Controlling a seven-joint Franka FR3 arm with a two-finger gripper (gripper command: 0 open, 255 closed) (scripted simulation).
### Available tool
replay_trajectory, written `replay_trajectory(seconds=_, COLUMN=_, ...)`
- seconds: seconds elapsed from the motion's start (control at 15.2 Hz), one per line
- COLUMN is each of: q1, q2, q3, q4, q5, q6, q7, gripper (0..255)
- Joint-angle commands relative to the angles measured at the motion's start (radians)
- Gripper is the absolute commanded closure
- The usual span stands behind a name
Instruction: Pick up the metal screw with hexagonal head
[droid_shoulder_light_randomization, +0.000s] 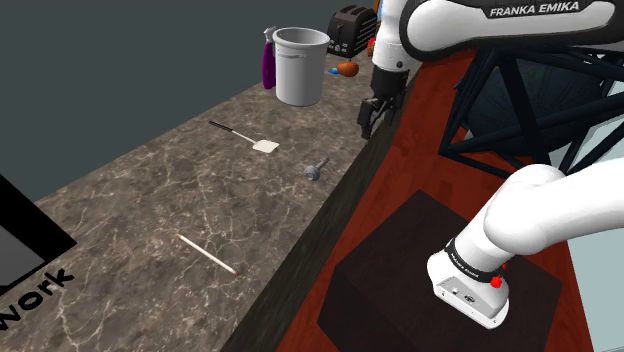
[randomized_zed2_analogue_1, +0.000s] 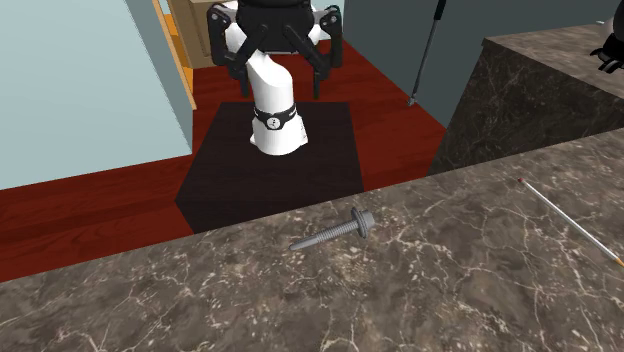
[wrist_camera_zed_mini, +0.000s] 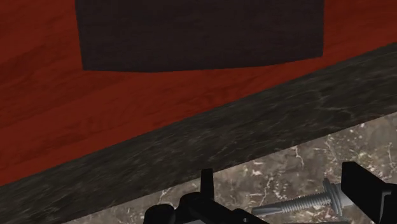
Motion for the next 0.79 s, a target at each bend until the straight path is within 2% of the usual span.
replay_trajectory(seconds=0.0, q1=-0.003, q2=0.066, q3=0.029, q4=0.011, q5=0.034, q6=0.040, q7=0.077, gripper=0)
replay_trajectory(seconds=0.73, q1=-0.011, q2=0.463, q3=0.150, q4=0.152, q5=0.161, q6=0.253, q7=0.450, gripper=0)
